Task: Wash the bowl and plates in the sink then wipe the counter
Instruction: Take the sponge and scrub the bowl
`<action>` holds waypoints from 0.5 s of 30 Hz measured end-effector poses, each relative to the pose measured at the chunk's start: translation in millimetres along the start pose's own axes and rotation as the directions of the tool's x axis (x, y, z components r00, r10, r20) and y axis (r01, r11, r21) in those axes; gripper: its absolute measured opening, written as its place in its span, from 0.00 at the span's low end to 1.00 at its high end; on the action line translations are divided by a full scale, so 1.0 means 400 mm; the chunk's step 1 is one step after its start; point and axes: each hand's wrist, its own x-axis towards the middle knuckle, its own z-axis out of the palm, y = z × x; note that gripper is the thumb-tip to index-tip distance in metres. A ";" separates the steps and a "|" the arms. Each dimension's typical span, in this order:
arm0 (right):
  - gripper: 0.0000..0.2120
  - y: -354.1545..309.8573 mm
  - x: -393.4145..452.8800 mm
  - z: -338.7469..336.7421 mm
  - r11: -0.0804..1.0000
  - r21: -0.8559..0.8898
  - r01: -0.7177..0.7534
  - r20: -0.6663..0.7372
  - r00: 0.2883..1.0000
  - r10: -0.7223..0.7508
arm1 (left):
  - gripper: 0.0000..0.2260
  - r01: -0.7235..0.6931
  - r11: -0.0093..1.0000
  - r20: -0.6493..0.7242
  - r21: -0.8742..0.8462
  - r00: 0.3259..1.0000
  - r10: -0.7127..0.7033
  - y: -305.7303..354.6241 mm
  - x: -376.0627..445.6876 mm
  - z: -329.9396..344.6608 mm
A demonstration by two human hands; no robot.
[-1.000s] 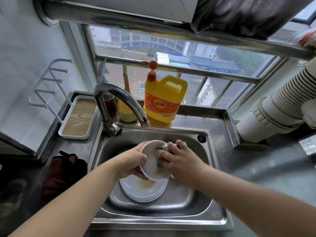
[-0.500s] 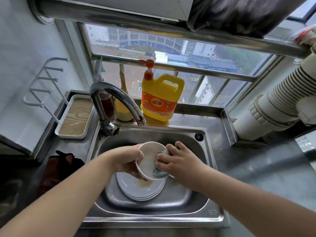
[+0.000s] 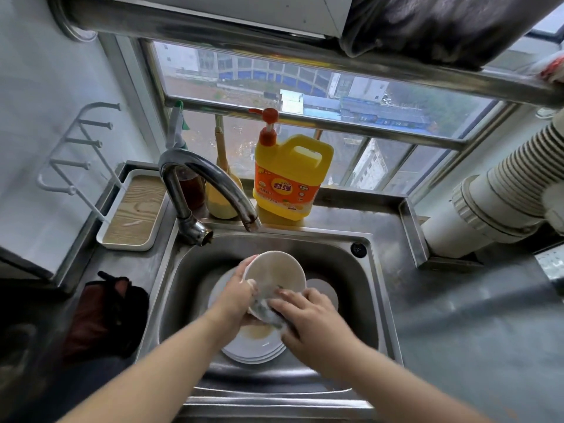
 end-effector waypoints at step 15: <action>0.13 0.003 0.066 -0.074 0.957 -0.276 -0.088 0.245 0.956 0.159 | 0.30 0.050 0.954 0.127 0.296 0.988 -0.092 0.065 0.031 0.024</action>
